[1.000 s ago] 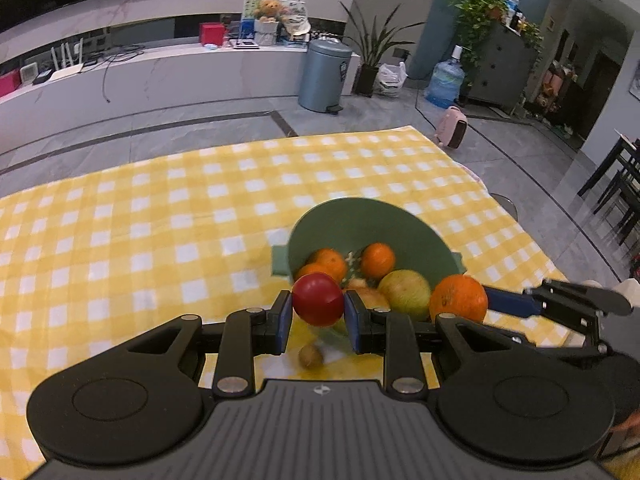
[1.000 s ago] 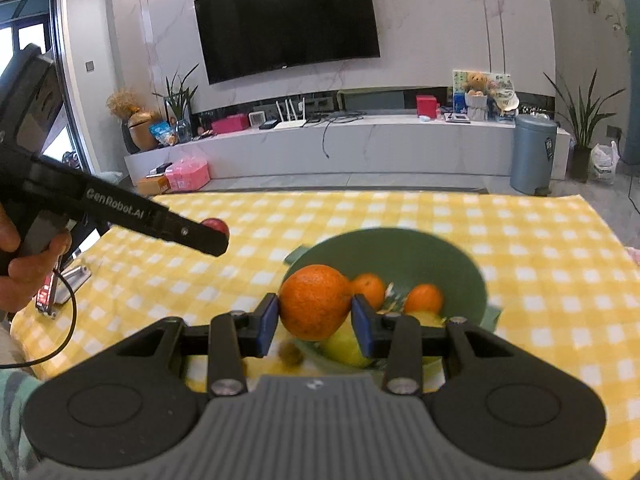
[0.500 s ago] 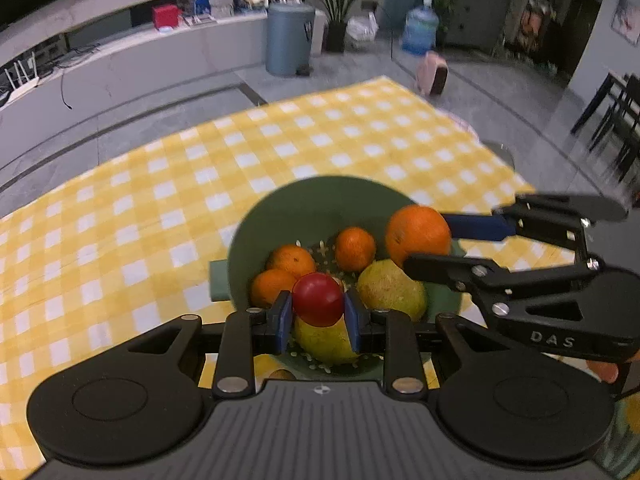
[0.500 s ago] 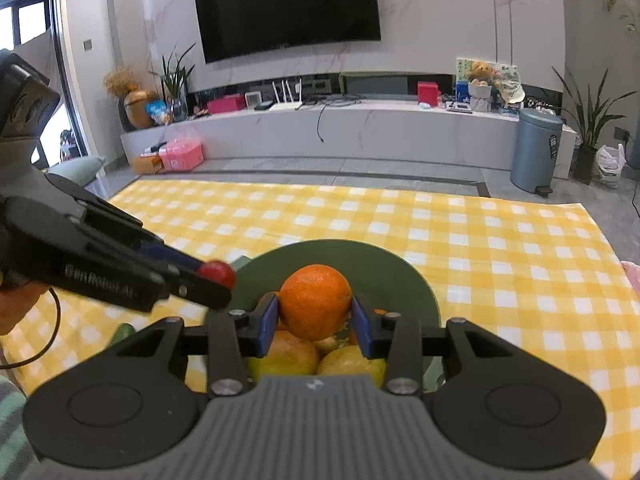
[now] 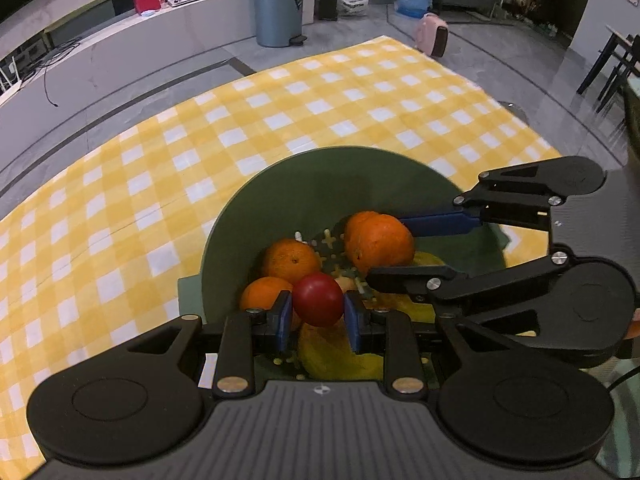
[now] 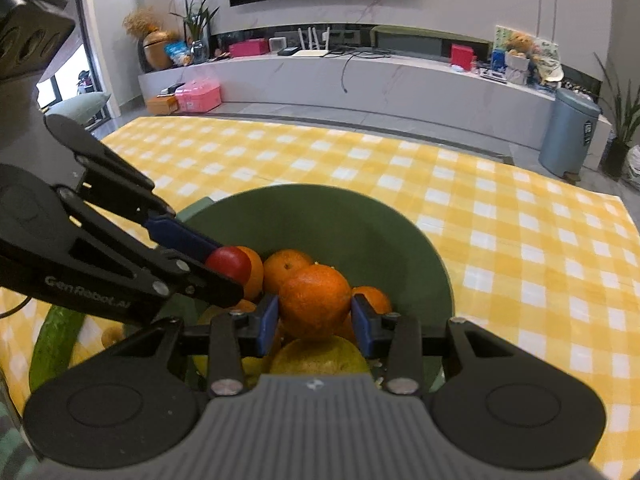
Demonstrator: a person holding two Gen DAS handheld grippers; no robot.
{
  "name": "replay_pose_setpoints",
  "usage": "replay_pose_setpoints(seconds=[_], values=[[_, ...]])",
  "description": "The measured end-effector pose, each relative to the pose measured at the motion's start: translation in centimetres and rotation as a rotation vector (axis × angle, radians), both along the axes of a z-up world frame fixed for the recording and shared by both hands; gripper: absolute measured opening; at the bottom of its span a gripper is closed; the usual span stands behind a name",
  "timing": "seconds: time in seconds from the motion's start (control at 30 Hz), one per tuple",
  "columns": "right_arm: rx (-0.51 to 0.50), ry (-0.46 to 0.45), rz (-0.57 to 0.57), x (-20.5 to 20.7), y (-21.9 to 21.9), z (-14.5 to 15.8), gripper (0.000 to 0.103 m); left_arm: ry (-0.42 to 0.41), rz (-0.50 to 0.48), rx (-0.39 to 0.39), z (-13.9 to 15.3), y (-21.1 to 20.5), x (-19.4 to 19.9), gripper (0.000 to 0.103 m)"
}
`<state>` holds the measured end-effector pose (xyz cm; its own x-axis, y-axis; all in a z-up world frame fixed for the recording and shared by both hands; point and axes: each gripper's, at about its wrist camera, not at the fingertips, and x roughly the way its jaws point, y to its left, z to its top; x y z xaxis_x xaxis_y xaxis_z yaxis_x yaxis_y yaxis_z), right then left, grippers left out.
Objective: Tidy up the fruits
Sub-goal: 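Carry the tomato and orange into the colander and open both tools, then withdraw both tools from the colander toward the cucumber and kiwis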
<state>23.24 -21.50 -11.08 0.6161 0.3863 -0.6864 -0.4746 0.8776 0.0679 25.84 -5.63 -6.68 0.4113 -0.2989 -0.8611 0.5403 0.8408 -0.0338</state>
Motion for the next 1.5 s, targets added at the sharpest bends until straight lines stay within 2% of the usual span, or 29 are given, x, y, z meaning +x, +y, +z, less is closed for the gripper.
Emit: replay_pose_setpoints(seconds=[0.3,0.67,0.83,1.03,1.2,1.33,1.5], values=[[-0.009,0.004,0.046,0.8,0.2,-0.8,0.038,0.030,0.051,-0.050,-0.6,0.5,1.5,0.032],[-0.039,-0.009,0.030,-0.1,0.3,-0.5,0.039,0.027,0.019,-0.036,-0.5,-0.2,1.0,0.032],[-0.010,-0.020,-0.033,-1.3,-0.6,0.2,0.043,0.036,-0.013,0.015,0.2,0.2,0.1,0.032],[0.036,-0.048,-0.057,-3.6,-0.7,0.7,0.047,0.098,-0.015,0.126,-0.4,0.3,0.3,0.032],[0.032,-0.036,-0.063,-4.0,-0.5,0.4,0.048,0.136,-0.010,0.180,-0.9,-0.2,0.6,0.035],[0.046,-0.026,-0.077,-4.2,-0.7,0.3,0.048,0.143,-0.003,0.204,-1.0,-0.2,0.8,0.041],[0.054,-0.022,-0.085,-4.3,-0.9,0.3,0.049,0.137,0.000,0.202,-0.9,-0.3,0.7,0.042]])
